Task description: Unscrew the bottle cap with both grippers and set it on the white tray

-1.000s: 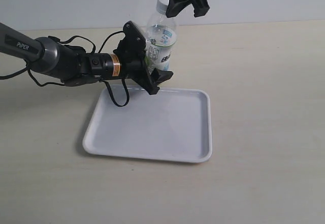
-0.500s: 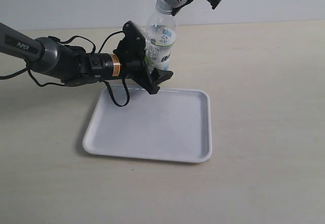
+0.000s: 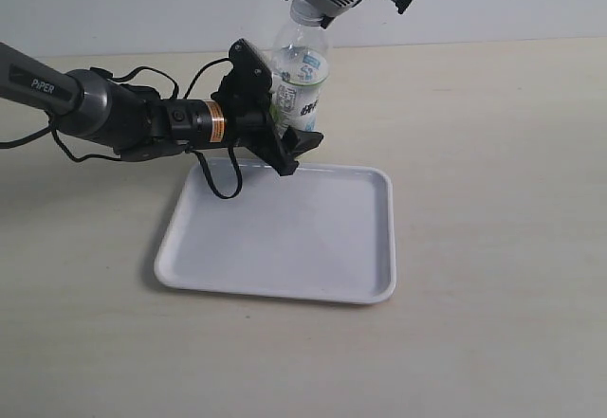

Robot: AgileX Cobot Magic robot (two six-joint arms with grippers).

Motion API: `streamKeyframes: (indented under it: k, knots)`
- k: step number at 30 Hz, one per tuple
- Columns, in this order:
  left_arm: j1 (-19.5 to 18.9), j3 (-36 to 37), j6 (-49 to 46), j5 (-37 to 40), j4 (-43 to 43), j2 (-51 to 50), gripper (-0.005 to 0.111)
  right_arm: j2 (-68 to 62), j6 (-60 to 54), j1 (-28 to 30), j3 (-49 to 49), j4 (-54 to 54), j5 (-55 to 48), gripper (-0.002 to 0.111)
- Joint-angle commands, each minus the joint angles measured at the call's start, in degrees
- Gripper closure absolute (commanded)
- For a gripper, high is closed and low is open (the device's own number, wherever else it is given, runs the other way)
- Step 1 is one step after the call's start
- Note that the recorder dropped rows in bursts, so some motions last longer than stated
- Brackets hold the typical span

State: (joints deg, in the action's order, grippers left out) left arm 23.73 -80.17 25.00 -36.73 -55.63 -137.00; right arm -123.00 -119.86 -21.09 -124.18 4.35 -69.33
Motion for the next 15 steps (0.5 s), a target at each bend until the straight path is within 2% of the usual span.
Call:
streamKeyframes:
  k: [1,3,6,11,15]
  knots:
    - [0.3,0.1,0.9,0.9,0.1,0.3,0.107,0.2,-0.9,-0.2,-0.2,0.0,-0.6,0.054]
    - [0.3,0.1,0.9,0.9,0.1,0.3,0.107,0.3,-0.1,-0.2,-0.2,0.0,-0.6,0.043]
    - [0.3,0.1,0.9,0.9,0.5,0.3,0.107,0.6,3.9,-0.2,-0.2,0.1,-0.6,0.034]
    - [0.3,0.1,0.9,0.9,0.5,0.3,0.107,1.9,14.8,-0.2,-0.2,0.1,-0.6,0.032]
    - [0.3,0.1,0.9,1.1,0.5,0.3,0.107,2.8,35.5,-0.2,-0.2,0.9,-0.6,0.032]
